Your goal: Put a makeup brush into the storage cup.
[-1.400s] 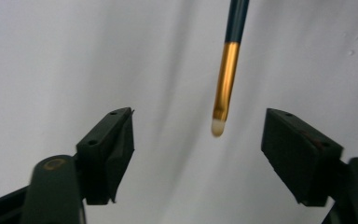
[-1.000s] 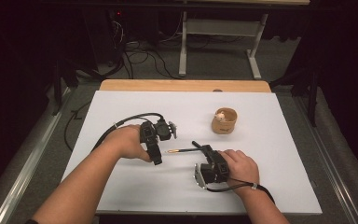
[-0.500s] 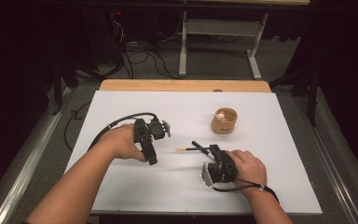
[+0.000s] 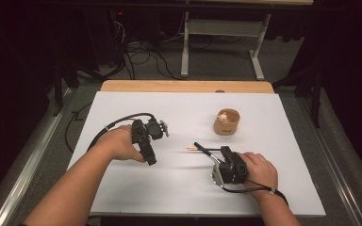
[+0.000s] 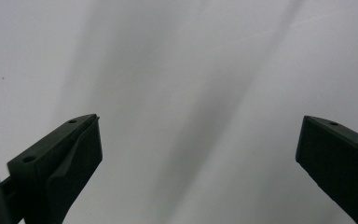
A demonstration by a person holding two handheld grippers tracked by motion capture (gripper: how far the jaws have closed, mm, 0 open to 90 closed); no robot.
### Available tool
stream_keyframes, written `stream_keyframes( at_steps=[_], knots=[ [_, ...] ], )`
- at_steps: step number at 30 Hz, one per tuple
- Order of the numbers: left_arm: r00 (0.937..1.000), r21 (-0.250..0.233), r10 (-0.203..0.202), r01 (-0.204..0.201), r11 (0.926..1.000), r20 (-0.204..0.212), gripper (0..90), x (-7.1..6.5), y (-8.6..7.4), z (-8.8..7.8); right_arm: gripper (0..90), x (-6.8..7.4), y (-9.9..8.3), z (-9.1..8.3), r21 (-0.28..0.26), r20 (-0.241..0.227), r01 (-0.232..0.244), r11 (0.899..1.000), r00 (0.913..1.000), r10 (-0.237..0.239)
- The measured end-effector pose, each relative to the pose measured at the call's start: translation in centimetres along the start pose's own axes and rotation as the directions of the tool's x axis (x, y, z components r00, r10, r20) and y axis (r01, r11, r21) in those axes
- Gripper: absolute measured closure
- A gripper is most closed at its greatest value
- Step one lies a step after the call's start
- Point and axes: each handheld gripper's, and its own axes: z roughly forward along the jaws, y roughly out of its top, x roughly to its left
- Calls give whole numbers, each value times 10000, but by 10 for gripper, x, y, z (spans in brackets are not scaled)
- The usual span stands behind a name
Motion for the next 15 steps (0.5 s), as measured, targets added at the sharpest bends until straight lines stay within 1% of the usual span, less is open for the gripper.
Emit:
stream_keyframes(
  at_steps=[1,2,5,7,10,11,13,15],
  knots=[
    [10000,-79,-18,18,10000,-31,8,0,0,0,875,0,0,0,-109,13,-111,9999,9999,112],
    [9999,-221,-89,87,9997,-81,8,1,0,0,875,0,-1,0,-83,117,-204,9998,9997,205],
    [9993,-625,-360,355,9974,-76,8,1,-1,0,875,-2,-2,0,-52,-74,-291,9996,9996,290],
    [9992,-703,-379,370,9968,-105,8,1,-2,2,875,-2,-2,0,24,18,-428,9991,9991,428],
    [9987,-838,-497,488,9953,-82,7,2,-4,3,875,-1,-1,1,-44,-70,-541,9985,9985,541],
    [9984,-943,-567,559,9940,-56,7,2,-5,4,875,-1,-1,0,61,-30,-591,9982,9982,591],
    [9973,-1152,-734,731,9907,14,8,3,-6,5,875,-1,-1,0,62,-39,-721,9974,9974,722],
    [9968,-1255,-797,783,9890,-62,8,3,-7,6,875,-2,-1,0,25,-74,-854,9963,9963,855]
  ],
)
